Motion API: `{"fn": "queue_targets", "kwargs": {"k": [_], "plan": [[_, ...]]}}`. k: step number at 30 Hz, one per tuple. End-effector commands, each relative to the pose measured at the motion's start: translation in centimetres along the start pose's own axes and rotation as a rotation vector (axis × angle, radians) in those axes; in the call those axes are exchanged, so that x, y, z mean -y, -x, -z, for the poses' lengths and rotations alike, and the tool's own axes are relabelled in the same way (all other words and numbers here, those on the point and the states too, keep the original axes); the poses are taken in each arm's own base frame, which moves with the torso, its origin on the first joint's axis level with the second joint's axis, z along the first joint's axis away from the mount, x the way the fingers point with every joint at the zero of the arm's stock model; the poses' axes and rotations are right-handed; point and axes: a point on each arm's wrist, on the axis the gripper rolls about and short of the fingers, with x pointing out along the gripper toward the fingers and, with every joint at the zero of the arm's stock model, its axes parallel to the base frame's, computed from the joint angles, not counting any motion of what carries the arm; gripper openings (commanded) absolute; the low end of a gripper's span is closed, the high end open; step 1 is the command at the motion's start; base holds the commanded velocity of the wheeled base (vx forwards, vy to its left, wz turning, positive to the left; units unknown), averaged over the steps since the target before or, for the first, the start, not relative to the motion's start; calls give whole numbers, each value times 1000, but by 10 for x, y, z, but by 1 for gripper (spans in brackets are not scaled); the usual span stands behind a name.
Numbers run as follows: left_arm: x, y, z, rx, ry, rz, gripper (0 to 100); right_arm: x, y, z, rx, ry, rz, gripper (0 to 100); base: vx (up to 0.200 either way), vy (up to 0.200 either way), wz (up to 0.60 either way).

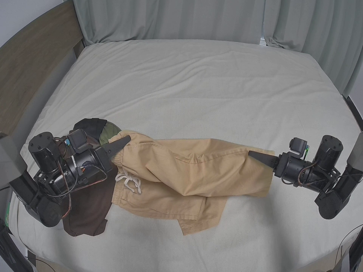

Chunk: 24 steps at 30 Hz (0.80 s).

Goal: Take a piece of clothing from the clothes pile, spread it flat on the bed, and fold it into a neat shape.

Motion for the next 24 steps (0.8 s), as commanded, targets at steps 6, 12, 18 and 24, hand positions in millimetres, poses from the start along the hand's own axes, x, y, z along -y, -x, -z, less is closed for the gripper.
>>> {"fn": "queue_targets", "kwargs": {"k": [6,12,18,24], "plan": [[18,10,-21,50,-47,65,0,-28,13,-23,80,68,-57,0,0,0,0],[23,12,-28,71,-70,84,0,-31,15,-28,98,79,-63,0,0,0,0],[26,15,-32,82,-82,97,0,-36,18,-36,128,103,-74,0,0,0,0],[26,16,-30,76,-78,94,0,-34,24,-44,156,108,-61,0,0,0,0]]}}
